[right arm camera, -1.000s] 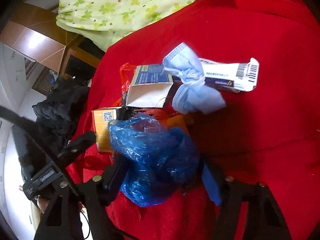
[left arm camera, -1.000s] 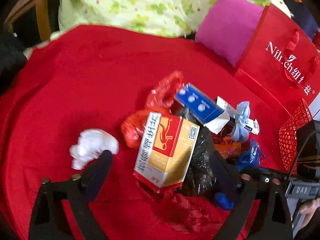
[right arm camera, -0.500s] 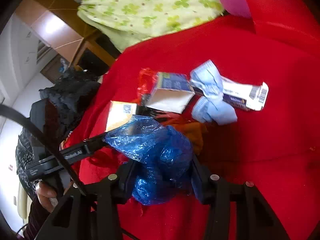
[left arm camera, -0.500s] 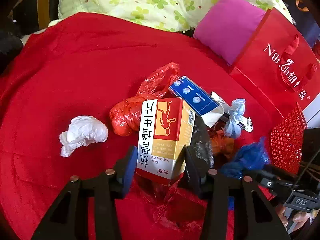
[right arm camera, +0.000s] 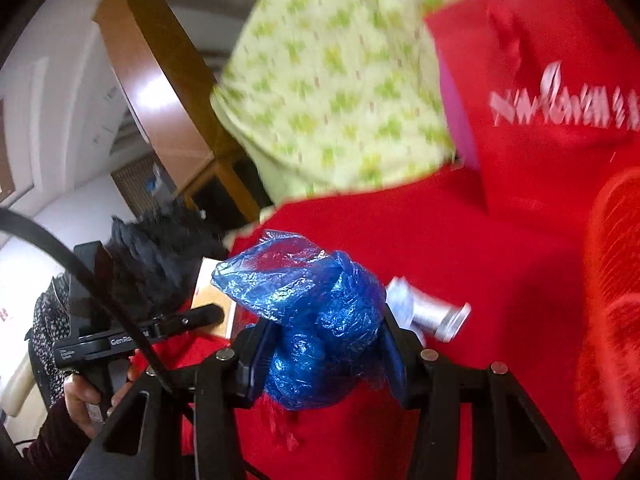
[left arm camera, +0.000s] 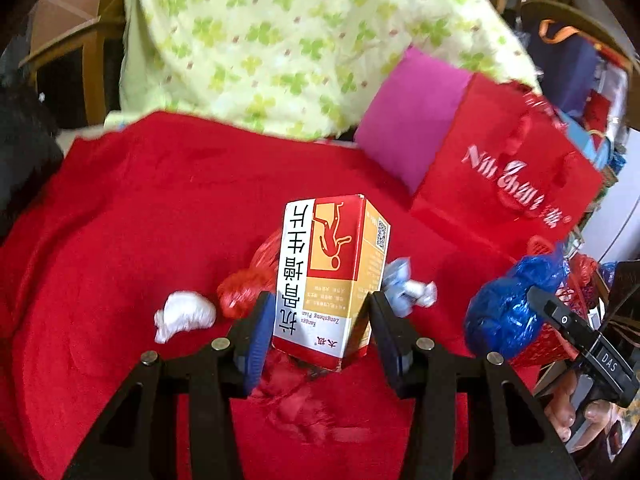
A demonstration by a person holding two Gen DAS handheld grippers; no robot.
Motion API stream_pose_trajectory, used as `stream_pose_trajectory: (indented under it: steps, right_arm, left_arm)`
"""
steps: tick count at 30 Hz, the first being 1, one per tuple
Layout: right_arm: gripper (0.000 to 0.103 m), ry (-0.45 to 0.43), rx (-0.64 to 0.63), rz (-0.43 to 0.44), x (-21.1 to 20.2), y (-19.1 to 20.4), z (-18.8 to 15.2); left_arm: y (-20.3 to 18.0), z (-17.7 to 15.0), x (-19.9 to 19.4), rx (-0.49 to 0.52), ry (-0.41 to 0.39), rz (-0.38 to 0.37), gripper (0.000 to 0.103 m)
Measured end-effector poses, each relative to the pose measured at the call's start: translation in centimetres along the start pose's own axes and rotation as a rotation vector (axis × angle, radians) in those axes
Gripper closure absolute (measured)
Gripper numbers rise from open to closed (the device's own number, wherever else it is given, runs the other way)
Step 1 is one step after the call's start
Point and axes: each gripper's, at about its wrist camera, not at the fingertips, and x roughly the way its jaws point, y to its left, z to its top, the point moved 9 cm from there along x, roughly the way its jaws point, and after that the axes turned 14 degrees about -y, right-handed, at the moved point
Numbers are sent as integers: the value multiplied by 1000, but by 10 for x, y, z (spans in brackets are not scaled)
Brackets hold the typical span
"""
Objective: Collect trash
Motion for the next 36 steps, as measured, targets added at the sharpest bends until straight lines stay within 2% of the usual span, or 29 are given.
stream_pose_trajectory:
  steps: [6, 9, 11, 16, 21, 23, 25, 28, 31, 33, 36]
  right_arm:
    - [53, -169, -25, -37, -42, -10, 44]
    - [52, -238, -8, -90, -71, -39, 62]
    - [52, -270, 11, -128, -91, -58, 69]
    - [52, -346, 75, -246, -133, -116, 84]
    - [51, -374, 149, -330, -156, -159, 88]
    - [51, -378, 155, -341, -162, -167, 87]
    - [52, -384, 164, -355, -167, -173, 88]
    - [51, -383, 184, -355, -168, -176, 87]
    - [48, -346, 211, -377, -152, -176, 86]
    - [39, -328, 206, -405, -148, -174, 82]
    - [24, -346, 165, -393, -147, -164, 83]
  left_arm:
    - [-61, 18, -18, 68, -41, -91, 53]
    - [-102, 19, -18, 105, -44, -155, 53]
    - [-125, 19, -20, 119, -42, -195, 59]
    - [-192, 14, -14, 165, -23, -303, 59]
    - [-236, 0, 9, 228, -1, -327, 60]
    - [-240, -11, 12, 209, 30, -339, 60]
    - [-233, -35, 17, 195, 69, -311, 59]
    - [-222, -76, 24, 236, 144, -283, 59]
    - [-199, -89, 30, 180, 183, -248, 59]
    - [-181, -84, 26, 164, 163, -220, 59]
    - [-143, -75, 17, 168, 120, -138, 59]
